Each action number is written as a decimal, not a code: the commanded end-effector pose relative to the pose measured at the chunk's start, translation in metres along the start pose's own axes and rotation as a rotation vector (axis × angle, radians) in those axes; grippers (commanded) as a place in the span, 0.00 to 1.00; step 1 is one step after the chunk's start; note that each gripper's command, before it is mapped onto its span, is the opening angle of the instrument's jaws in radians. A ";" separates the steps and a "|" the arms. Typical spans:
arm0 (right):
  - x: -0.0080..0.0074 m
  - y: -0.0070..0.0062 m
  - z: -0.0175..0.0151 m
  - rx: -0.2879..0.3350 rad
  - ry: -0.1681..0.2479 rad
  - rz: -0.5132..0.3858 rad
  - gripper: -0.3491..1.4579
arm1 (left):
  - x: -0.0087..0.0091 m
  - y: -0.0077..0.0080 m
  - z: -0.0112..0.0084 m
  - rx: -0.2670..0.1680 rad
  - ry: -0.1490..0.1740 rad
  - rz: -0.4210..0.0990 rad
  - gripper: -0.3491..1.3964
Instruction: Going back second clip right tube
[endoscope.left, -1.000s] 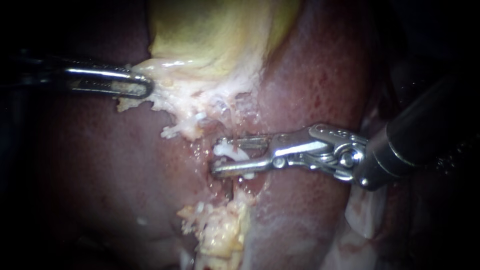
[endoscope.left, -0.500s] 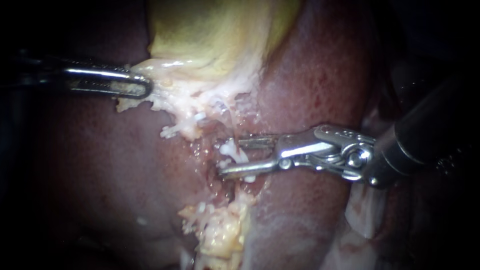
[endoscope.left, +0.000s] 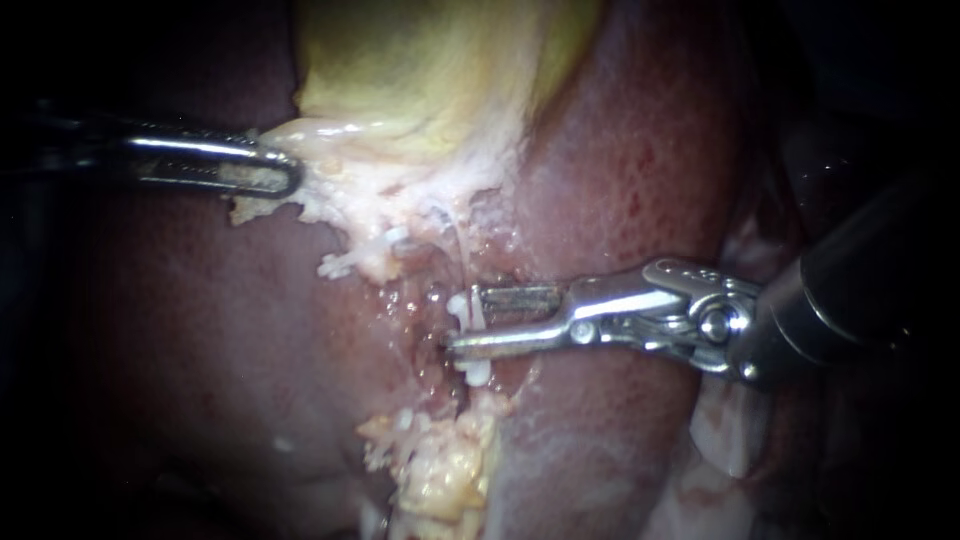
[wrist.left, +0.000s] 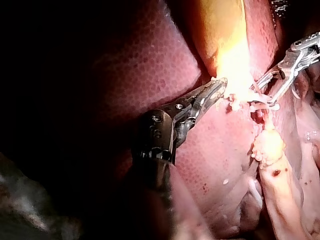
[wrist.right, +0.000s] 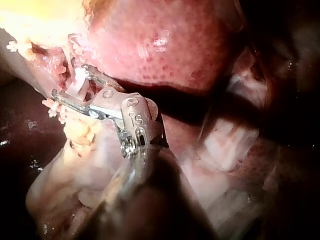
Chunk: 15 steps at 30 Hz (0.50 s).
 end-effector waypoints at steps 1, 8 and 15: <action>0.0000 0.0000 -0.0002 0.002 -0.001 -0.002 0.47 | 0.0000 0.0000 0.0000 0.000 0.000 0.000 0.00; -0.0003 -0.0004 -0.0016 0.008 -0.009 -0.138 0.47 | 0.0000 0.0000 -0.0001 -0.001 0.000 0.000 0.00; 0.0002 -0.0012 -0.0030 0.014 -0.011 -0.157 0.47 | -0.0001 0.0000 -0.0002 -0.001 0.000 0.000 0.00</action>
